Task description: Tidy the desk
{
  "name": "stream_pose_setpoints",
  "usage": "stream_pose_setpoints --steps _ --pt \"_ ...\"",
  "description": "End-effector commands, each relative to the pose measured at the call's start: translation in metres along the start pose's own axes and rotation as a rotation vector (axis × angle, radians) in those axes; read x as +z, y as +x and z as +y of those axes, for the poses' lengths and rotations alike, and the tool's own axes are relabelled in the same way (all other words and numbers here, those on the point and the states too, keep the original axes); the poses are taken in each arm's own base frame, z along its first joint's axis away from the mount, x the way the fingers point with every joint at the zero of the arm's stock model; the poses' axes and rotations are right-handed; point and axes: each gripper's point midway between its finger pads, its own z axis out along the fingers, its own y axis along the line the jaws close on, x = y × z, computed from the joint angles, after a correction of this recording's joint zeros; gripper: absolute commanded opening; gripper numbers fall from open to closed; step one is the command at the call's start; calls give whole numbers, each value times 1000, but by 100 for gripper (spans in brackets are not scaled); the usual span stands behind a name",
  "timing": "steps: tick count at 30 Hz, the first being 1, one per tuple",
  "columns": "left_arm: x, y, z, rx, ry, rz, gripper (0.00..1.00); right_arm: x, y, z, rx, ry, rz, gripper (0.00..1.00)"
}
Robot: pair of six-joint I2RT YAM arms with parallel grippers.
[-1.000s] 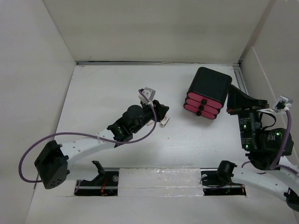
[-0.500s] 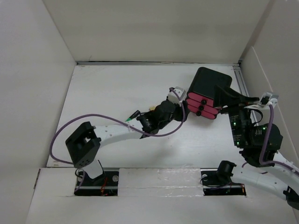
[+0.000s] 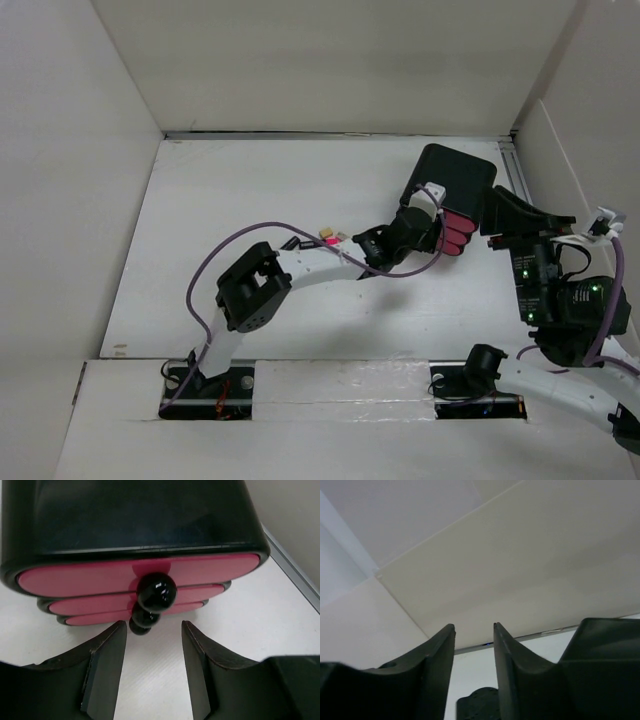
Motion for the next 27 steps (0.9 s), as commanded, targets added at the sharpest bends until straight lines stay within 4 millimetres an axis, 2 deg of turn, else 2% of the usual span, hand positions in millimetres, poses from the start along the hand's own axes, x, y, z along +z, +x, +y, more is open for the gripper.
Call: stream_pose_setpoints --steps 1,2,5,11,17,27 --pt "7 -27 -2 14 -51 -50 43 2 -13 7 16 -27 -19 46" --pt "13 -21 0 23 -64 -39 43 2 -12 8 15 -31 -14 48" --pt "22 -20 1 30 -90 -41 42 2 -10 9 13 -33 -15 51" --pt "31 -29 4 54 -127 -64 39 4 -4 12 0 -44 -5 52" --pt "30 -46 -5 54 -101 -95 38 8 2 18 -23 -56 14 52" --pt "34 -50 -5 68 -106 -107 40 10 5 19 -29 -57 18 52"
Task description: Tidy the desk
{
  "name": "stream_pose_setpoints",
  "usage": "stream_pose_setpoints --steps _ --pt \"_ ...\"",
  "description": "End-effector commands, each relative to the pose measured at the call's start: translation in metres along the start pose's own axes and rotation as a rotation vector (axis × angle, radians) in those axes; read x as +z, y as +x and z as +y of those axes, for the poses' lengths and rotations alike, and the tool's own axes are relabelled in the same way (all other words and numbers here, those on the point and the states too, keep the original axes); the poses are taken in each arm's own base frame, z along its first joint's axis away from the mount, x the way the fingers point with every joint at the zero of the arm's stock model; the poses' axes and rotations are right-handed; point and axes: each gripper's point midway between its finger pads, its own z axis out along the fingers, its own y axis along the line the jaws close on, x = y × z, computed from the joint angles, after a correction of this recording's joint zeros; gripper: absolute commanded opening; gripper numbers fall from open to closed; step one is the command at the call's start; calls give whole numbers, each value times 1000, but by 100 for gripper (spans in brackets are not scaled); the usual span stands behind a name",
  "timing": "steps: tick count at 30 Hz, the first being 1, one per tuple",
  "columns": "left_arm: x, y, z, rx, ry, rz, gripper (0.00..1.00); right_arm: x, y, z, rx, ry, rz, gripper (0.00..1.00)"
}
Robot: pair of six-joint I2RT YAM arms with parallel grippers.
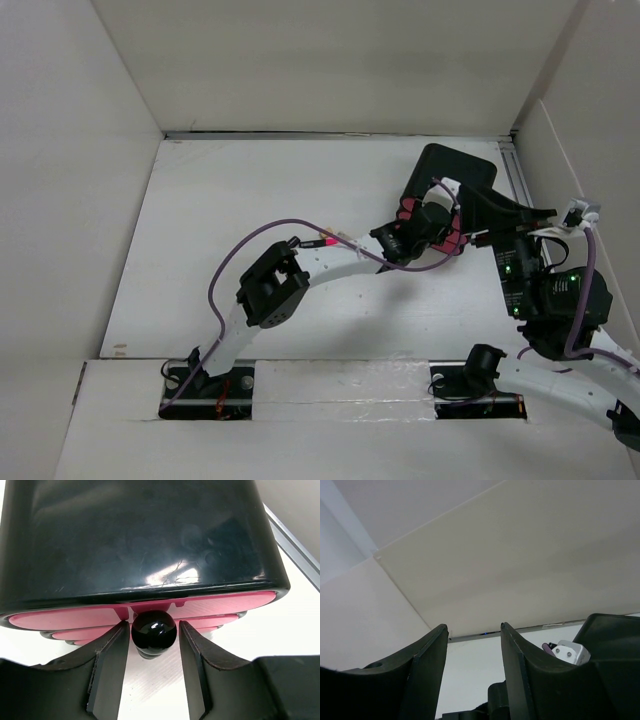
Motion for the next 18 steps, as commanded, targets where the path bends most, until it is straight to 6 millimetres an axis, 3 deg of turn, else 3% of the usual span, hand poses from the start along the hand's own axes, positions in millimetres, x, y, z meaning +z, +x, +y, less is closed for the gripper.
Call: stream_pose_setpoints --steps 1,3,5,6,9,18 --pt "-2 -40 -2 -15 -11 -88 40 2 -18 5 17 -13 -36 52" --pt "-3 -36 0 -14 -12 -86 36 3 -18 5 15 -15 -35 52" --pt "-8 -47 -1 -25 0 -119 28 3 -18 5 18 -15 -35 52" --pt "-9 -46 0 -24 -3 -120 18 3 -16 6 18 -13 -35 51" --pt "-11 -45 2 -25 -10 -118 5 5 -14 6 8 -11 -33 51" --pt "-35 -36 2 -46 36 -110 0 7 -11 6 0 0 -27 51"
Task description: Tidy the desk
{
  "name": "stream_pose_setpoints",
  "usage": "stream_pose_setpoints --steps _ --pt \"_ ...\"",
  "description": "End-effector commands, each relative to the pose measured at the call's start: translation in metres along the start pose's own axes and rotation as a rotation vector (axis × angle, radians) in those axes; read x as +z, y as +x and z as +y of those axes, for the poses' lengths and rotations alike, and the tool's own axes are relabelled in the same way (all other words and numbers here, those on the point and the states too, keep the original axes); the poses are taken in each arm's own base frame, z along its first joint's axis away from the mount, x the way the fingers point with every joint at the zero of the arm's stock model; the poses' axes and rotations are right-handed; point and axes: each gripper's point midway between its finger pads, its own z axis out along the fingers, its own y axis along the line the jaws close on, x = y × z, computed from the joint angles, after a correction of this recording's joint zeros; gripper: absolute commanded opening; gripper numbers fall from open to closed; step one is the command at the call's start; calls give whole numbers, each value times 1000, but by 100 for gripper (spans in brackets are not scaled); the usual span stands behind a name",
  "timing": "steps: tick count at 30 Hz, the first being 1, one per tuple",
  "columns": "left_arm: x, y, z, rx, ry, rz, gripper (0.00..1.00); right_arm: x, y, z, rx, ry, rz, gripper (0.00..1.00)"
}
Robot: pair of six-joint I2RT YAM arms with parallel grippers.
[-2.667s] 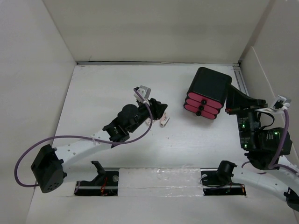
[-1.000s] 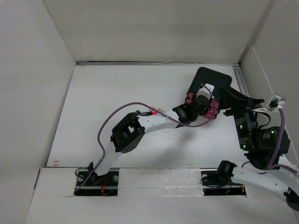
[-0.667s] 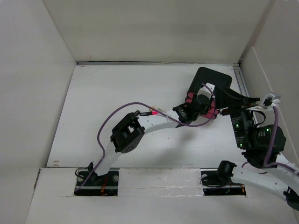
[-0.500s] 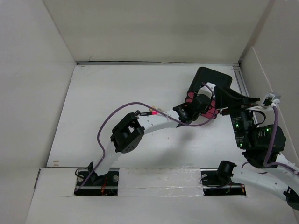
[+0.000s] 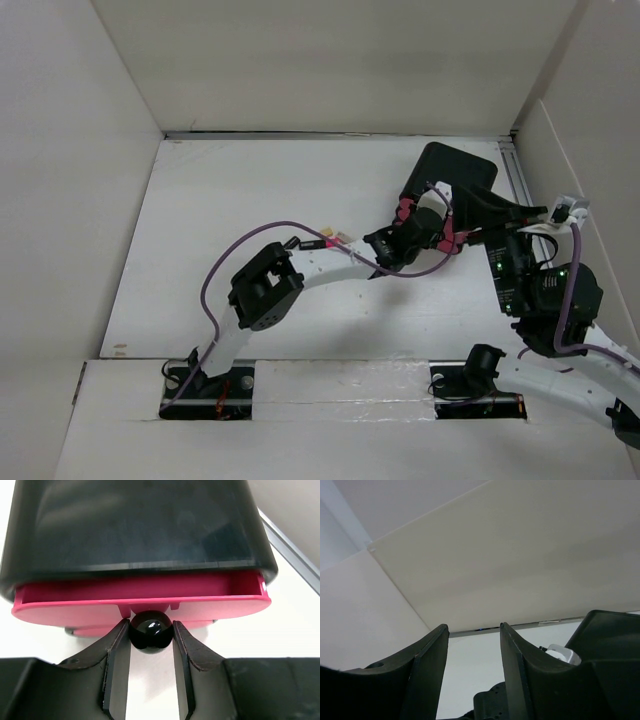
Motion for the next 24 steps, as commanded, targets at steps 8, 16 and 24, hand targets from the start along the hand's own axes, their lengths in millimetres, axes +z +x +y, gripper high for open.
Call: stream_pose_setpoints --steps 8,16,24 --pt "-50 -31 2 -55 50 -48 0 5 -16 2 15 11 -42 51" --pt "-75 -12 11 -53 69 -21 0 7 -14 4 8 8 -36 51" --pt "-90 -4 16 -50 70 -10 0 7 -13 6 8 -2 -34 51"
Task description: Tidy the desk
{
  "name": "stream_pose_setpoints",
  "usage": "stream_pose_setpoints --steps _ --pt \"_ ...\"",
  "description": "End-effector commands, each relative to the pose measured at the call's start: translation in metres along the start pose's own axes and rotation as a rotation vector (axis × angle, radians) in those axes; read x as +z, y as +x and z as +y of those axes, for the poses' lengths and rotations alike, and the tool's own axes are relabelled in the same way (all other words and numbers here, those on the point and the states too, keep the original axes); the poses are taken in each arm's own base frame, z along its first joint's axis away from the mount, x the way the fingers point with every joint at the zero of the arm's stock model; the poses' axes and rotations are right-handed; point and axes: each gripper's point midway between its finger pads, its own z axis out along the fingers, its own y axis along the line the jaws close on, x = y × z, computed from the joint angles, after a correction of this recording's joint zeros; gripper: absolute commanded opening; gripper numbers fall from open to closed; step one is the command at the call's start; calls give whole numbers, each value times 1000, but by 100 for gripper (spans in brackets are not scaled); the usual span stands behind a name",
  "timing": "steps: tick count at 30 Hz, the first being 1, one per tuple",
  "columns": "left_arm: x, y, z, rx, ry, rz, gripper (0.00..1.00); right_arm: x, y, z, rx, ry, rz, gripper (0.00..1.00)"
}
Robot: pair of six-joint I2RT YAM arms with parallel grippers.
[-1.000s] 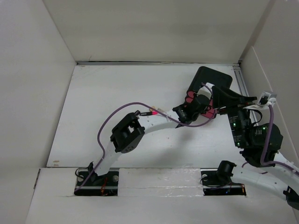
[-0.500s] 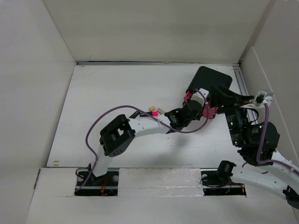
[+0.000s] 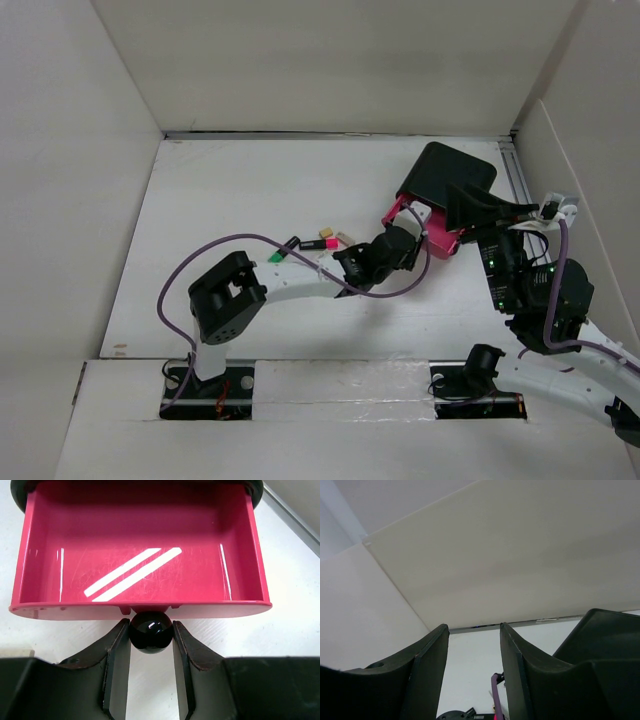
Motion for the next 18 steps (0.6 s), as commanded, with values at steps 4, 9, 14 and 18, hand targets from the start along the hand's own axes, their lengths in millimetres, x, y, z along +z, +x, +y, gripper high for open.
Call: stream_pose_setpoints --steps 4,9,14,18 --pt "-24 -20 5 -31 -29 -56 0 2 -21 3 33 -5 -47 51" --pt "-28 -15 4 -29 -25 -47 0 1 -21 3 35 -8 -47 51" --pt "-32 -13 11 -31 -50 -52 20 0 -21 3 38 -10 -47 51" --pt "-32 -14 10 -33 -47 -57 42 1 -20 5 34 -19 -44 51"
